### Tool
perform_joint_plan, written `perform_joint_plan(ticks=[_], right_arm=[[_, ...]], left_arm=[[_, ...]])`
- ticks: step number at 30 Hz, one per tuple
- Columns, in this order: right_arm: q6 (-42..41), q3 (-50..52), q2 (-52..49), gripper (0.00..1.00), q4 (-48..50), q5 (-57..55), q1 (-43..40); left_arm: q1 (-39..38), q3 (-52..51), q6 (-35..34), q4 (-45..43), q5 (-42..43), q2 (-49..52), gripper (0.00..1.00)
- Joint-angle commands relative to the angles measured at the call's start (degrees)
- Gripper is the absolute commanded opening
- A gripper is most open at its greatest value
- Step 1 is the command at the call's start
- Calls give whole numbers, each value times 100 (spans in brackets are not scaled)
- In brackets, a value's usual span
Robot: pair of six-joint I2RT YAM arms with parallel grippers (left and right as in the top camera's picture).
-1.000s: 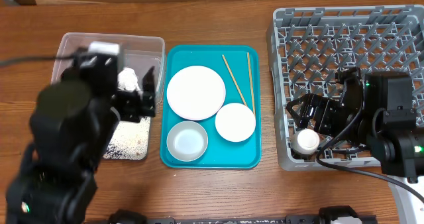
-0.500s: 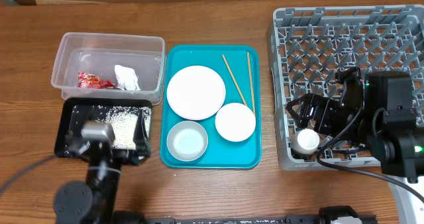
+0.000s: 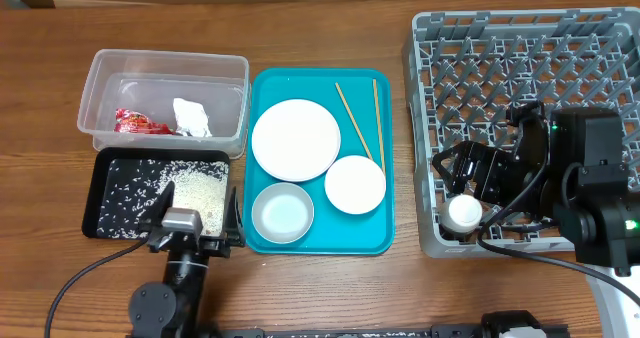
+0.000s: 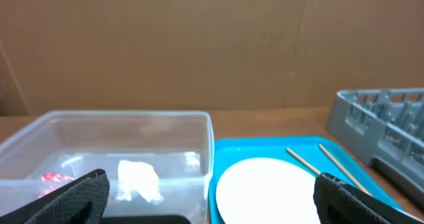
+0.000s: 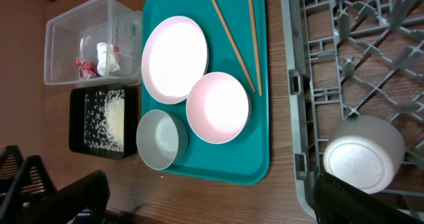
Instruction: Sort waste into correct bins and load items into the dishwasher
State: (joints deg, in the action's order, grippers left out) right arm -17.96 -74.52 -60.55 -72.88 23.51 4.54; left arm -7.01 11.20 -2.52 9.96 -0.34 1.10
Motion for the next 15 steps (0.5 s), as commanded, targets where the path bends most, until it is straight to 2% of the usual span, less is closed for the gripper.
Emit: perform_joint_plan(ticks=[1, 4, 7, 15], right_arm=[[37, -81, 24, 100, 35, -52, 0], [39, -81, 24, 100, 35, -52, 0], [39, -81, 24, 100, 35, -52, 0], [39, -81, 24, 100, 35, -52, 0]], left_arm=[[39, -223, 105, -186, 168, -92, 100], [39, -485, 103, -304, 177, -92, 100], [39, -1099, -31, -839, 192, -92, 100], [44, -1095, -90, -566, 186, -85, 100]])
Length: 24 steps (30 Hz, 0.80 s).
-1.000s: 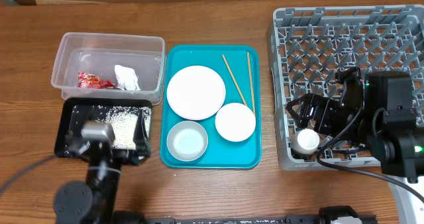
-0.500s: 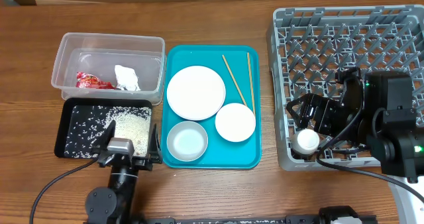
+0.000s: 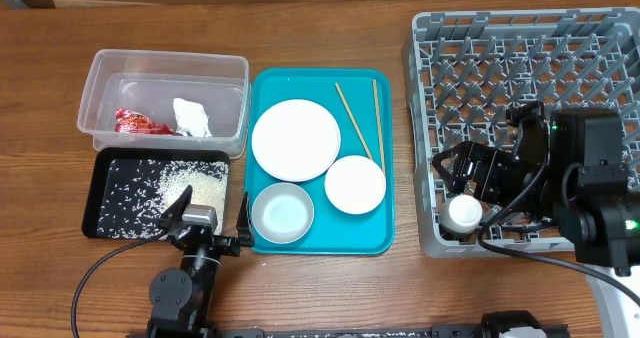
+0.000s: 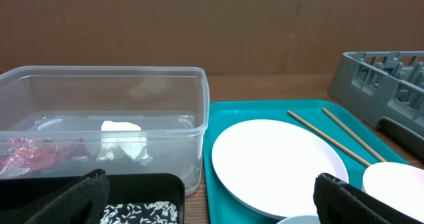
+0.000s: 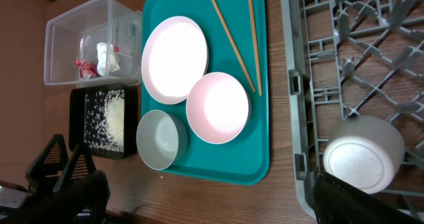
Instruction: Sort waste into correct bins and load items into the dishwasher
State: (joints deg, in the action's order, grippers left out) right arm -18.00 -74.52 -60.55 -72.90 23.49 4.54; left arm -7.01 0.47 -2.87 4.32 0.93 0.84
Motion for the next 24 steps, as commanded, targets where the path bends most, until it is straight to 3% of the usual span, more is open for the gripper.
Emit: perform_joint_plan(ticks=[1, 17, 24], right_arm=[[44, -81, 24, 100, 37, -50, 0], [44, -81, 24, 100, 37, -50, 0], [-170, -81, -24, 100, 695, 527, 4]], left_arm=[[44, -22, -55, -2, 59, -59, 100], [44, -22, -52, -2, 59, -59, 100], [44, -22, -55, -2, 59, -59, 100]])
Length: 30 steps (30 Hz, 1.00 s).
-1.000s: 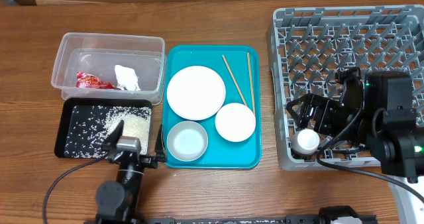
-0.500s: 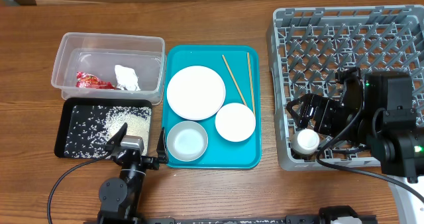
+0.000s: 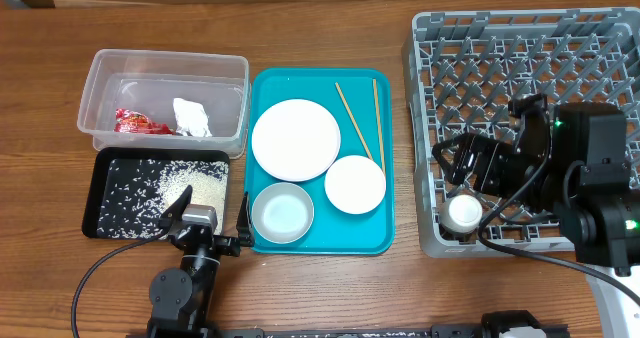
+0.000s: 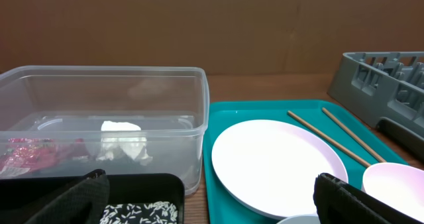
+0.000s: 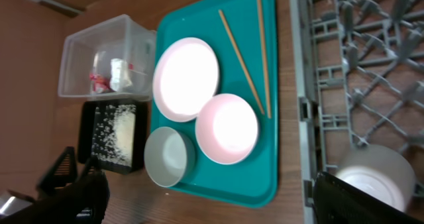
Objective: Sort waste into correct bins and load items into the dishwasher
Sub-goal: 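Reach the right gripper to the gray-white bowl and grasp its rim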
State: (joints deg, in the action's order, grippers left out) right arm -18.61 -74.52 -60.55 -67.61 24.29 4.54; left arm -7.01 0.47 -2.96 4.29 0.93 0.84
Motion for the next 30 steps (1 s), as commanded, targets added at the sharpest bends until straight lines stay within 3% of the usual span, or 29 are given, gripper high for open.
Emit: perform_joint_plan(ticks=[1, 6, 11, 16, 17, 19, 22, 30], right_arm=[[-61, -81, -44, 100, 168, 673, 37], [208, 17, -378, 97, -28, 516, 1054], [-566, 195, -1145, 91, 114, -846, 2649], [-1064, 195, -2068, 87, 848, -1222, 3895], [-1239, 195, -2291, 82, 1038, -1298, 4054], [-1602, 195, -2658, 76, 1250, -1408, 4232], [-2181, 195, -3517, 57, 1558, -1425, 4312], [-2227, 195, -4614, 50, 2371, -986, 4387]], left_arm=[[44, -22, -46, 0, 59, -59, 100], [44, -22, -46, 0, 57, -59, 100], [44, -22, -44, 0, 59, -59, 100], [44, -22, -46, 0, 59, -59, 100], [44, -22, -44, 0, 57, -59, 100], [44, -22, -46, 0, 59, -59, 100], [44, -22, -46, 0, 59, -59, 100], [44, -22, -46, 0, 59, -59, 100]])
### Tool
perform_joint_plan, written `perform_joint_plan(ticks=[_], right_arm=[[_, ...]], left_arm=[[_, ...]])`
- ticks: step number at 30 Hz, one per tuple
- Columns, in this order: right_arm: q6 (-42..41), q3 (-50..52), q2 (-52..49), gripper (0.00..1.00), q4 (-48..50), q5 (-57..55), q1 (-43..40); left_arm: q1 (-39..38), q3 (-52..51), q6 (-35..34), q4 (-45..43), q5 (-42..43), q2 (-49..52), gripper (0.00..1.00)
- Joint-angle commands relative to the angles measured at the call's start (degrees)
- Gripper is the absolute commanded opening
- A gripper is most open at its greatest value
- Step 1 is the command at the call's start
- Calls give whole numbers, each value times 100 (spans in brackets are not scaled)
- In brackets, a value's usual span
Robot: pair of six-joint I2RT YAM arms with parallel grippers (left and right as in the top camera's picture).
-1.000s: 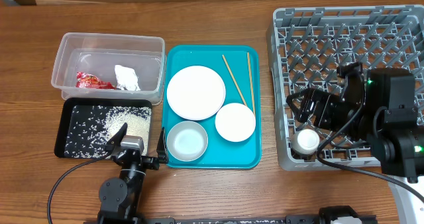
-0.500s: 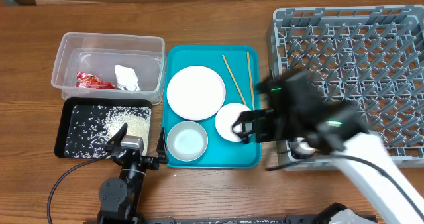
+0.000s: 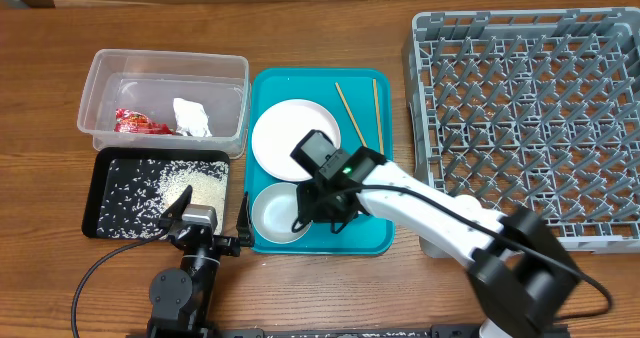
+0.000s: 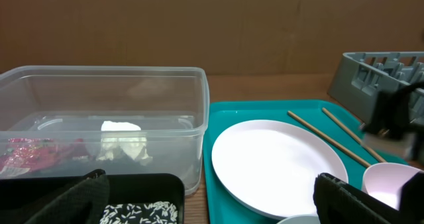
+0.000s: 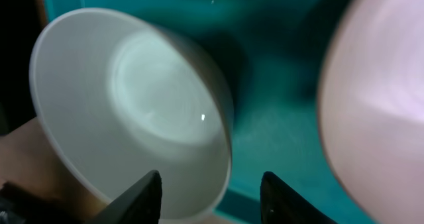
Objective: Sort waste into correct bins and load items into the dishwasher
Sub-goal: 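Reach the right gripper to the gray-white bowl and grasp its rim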
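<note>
A teal tray holds a large white plate, a grey bowl, two chopsticks and a small plate, which my right arm mostly covers in the overhead view. My right gripper is open low over the tray, and the bowl's right rim lies between its fingers. It grips nothing. My left gripper rests open at the table's front edge, between the black tray and the teal tray. The grey dish rack stands at the right.
A clear bin at the back left holds a red wrapper and a crumpled white tissue. In front of it is a black tray with scattered rice. My right arm stretches from the rack's front corner across the teal tray.
My right arm was over the rack's front left and now reaches across to the teal tray, its open gripper down at the grey bowl's rim. The left arm has not moved.
First my left gripper was open over the black tray's front edge, and my right hung open over a white cup in the rack. Then the left sat further forward and to the right. The right was higher over the rack, and now straddles the bowl's rim.
</note>
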State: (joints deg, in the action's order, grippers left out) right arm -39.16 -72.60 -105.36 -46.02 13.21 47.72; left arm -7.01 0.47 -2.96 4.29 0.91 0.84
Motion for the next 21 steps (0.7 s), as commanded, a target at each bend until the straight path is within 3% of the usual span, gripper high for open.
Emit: perform_joint_plan(ticks=[1, 10, 16, 21], right_arm=[[-251, 2, -214, 49, 313, 42, 92], [-605, -20, -334, 13, 243, -260, 90], [-538, -28, 280, 4, 195, -730, 90], [-61, -28, 1366, 4, 201, -1071, 85]], left_arm=[[44, -22, -44, 0, 61, -59, 100], [44, -22, -46, 0, 61, -59, 100], [44, -22, -46, 0, 61, -59, 100], [44, -22, -44, 0, 59, -59, 100]])
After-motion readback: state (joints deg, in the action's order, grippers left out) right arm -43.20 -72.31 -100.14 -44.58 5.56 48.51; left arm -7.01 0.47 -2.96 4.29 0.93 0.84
